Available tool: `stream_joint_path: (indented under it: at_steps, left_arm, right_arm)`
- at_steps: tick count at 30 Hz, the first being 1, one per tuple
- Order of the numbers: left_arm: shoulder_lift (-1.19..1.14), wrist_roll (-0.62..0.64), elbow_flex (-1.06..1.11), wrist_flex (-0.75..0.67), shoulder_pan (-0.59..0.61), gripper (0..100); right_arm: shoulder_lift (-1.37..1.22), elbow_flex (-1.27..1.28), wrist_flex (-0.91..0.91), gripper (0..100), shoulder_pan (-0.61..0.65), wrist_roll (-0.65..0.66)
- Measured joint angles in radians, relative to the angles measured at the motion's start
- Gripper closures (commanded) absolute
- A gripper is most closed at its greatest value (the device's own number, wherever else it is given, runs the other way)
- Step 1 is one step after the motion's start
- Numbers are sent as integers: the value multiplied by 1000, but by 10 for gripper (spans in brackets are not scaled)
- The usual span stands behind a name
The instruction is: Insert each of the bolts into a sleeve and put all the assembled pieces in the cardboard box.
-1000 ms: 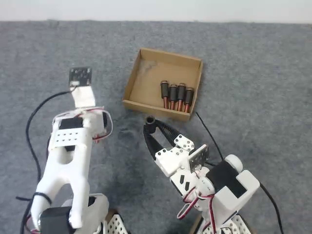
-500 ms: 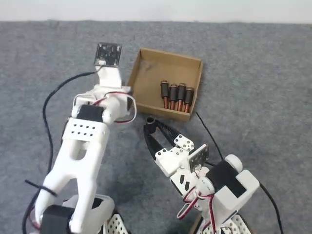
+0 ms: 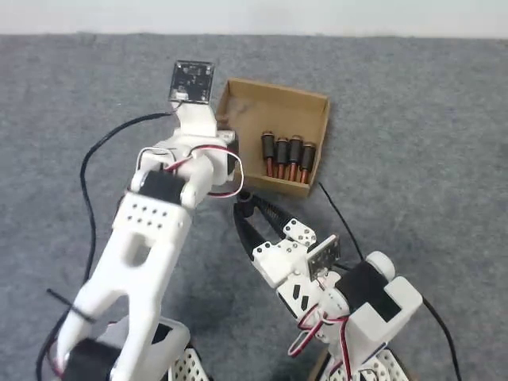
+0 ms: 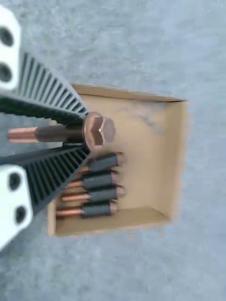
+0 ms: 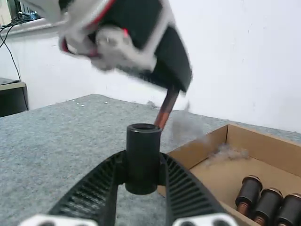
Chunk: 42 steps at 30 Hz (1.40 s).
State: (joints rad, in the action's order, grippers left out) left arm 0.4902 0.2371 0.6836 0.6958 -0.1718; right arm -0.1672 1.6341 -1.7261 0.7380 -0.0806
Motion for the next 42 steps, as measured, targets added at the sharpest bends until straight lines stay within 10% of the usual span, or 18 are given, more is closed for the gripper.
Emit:
stream_joint_path:
  at_steps: [12,42]
  left_arm:
    - [509,2,480,-407,-163,989]
    - [1049,8,732,-269,-221,989]
  right_arm:
    - [0,0,0,989,0,0]
    - [0,0,0,991,0,0]
